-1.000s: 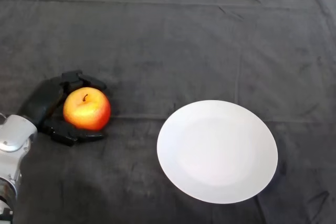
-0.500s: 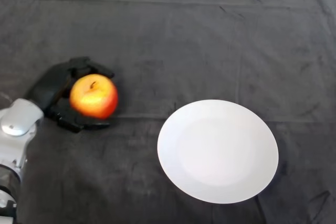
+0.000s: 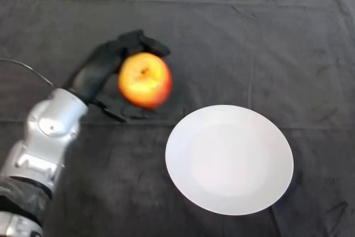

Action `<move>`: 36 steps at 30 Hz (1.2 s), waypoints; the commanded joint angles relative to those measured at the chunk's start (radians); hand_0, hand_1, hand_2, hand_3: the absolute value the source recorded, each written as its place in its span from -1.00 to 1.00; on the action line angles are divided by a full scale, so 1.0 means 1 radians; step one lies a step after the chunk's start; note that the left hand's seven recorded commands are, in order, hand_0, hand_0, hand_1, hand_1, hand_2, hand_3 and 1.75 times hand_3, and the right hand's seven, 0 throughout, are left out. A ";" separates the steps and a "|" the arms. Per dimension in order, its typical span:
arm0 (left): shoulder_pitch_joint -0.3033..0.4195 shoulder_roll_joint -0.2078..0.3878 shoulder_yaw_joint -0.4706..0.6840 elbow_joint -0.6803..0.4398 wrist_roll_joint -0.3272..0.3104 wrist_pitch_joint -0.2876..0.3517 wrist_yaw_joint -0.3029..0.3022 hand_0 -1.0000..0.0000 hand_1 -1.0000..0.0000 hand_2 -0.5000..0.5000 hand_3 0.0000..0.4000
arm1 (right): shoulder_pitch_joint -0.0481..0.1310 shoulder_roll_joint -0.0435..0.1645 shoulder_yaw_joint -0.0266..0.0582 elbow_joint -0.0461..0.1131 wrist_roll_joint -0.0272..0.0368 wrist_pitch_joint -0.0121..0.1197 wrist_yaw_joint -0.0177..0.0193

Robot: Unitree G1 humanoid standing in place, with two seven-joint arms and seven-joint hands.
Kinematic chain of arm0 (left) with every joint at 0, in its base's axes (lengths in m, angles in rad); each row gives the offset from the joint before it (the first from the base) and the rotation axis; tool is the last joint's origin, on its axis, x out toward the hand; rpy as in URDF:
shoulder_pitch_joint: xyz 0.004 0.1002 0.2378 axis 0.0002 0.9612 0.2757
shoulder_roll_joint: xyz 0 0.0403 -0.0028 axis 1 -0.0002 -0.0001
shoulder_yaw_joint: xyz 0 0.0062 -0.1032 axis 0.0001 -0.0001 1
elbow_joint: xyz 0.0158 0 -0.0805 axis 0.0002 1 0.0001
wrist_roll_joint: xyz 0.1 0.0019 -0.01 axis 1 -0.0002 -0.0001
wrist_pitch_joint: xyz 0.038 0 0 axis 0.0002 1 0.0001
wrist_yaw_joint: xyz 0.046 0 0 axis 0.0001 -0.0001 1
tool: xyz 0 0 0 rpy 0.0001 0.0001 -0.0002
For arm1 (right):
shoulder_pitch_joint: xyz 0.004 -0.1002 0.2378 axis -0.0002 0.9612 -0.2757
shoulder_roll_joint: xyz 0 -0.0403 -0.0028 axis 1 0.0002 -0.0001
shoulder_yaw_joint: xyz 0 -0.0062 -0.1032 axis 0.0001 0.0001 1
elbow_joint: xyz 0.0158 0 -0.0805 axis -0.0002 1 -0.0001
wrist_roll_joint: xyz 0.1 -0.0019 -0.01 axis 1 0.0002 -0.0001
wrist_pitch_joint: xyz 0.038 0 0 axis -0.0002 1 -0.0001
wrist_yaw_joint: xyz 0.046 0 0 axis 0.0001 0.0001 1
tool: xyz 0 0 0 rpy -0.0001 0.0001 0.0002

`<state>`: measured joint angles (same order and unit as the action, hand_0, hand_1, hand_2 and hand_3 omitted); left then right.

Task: Move the apple to the plate

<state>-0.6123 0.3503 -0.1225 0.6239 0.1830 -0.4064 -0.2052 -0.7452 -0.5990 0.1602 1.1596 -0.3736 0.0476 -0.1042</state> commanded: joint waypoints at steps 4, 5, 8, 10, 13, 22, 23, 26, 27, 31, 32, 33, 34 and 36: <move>0.081 -0.039 -0.063 -0.114 0.039 0.043 0.040 -1.00 -1.00 0.00 1.00 | 0.031 -0.008 -0.0110 -0.018 0.0099 0.008 0.0044; 0.087 -0.046 -0.078 -0.132 0.043 0.050 0.046 -1.00 -1.00 0.00 1.00 | 0.032 -0.008 -0.0112 -0.019 0.0101 0.008 0.0046; 0.101 -0.061 -0.121 -0.175 0.049 0.067 0.059 -1.00 -1.00 0.00 1.00 | 0.034 -0.008 -0.0117 -0.023 0.0106 0.010 0.0051; 0.107 -0.066 -0.149 -0.195 0.049 0.076 0.064 -1.00 -1.00 0.00 1.00 | 0.035 -0.008 -0.0120 -0.025 0.0109 0.011 0.0055; 0.111 -0.070 -0.189 -0.220 0.045 0.090 0.067 -1.00 -1.00 0.00 1.00 | 0.036 -0.008 -0.0125 -0.029 0.0113 0.012 0.0060; 0.107 -0.077 -0.297 -0.213 0.028 0.096 0.085 -1.00 -1.00 0.00 1.00 | 0.040 -0.009 -0.0137 -0.036 0.0120 0.016 0.0074; 0.105 -0.078 -0.308 -0.208 0.027 0.096 0.088 -1.00 -1.00 0.00 1.00 | 0.040 -0.009 -0.0138 -0.037 0.0120 0.016 0.0075; 0.098 -0.085 -0.347 -0.185 0.024 0.094 0.100 -1.00 -1.00 0.00 1.00 | 0.041 -0.009 -0.0141 -0.038 0.0121 0.017 0.0078; 0.094 -0.088 -0.363 -0.174 0.023 0.093 0.105 -1.00 -1.00 0.00 1.00 | 0.041 -0.009 -0.0142 -0.039 0.0121 0.017 0.0080; 0.078 -0.093 -0.409 -0.127 0.017 0.082 0.116 -1.00 -1.00 0.00 1.00 | 0.041 -0.009 -0.0144 -0.039 0.0120 0.018 0.0083; 0.074 -0.095 -0.419 -0.115 0.016 0.079 0.118 -1.00 -1.00 0.00 1.00 | 0.041 -0.009 -0.0144 -0.039 0.0119 0.018 0.0084; 0.069 -0.096 -0.432 -0.099 0.014 0.077 0.121 -1.00 -1.00 0.00 1.00 | 0.041 -0.009 -0.0144 -0.040 0.0119 0.018 0.0085; 0.065 -0.098 -0.441 -0.089 0.013 0.076 0.122 -1.00 -1.00 0.00 1.00 | 0.041 -0.009 -0.0145 -0.039 0.0118 0.019 0.0085; 0.055 -0.099 -0.462 -0.067 0.009 0.075 0.123 -1.00 -1.00 0.00 1.00 | 0.041 -0.009 -0.0145 -0.039 0.0117 0.019 0.0086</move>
<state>-0.5351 0.2430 -0.5606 0.5128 0.2008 -0.3305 -0.0812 -0.7435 -0.5993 0.1599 1.1382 -0.3733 0.0566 -0.1042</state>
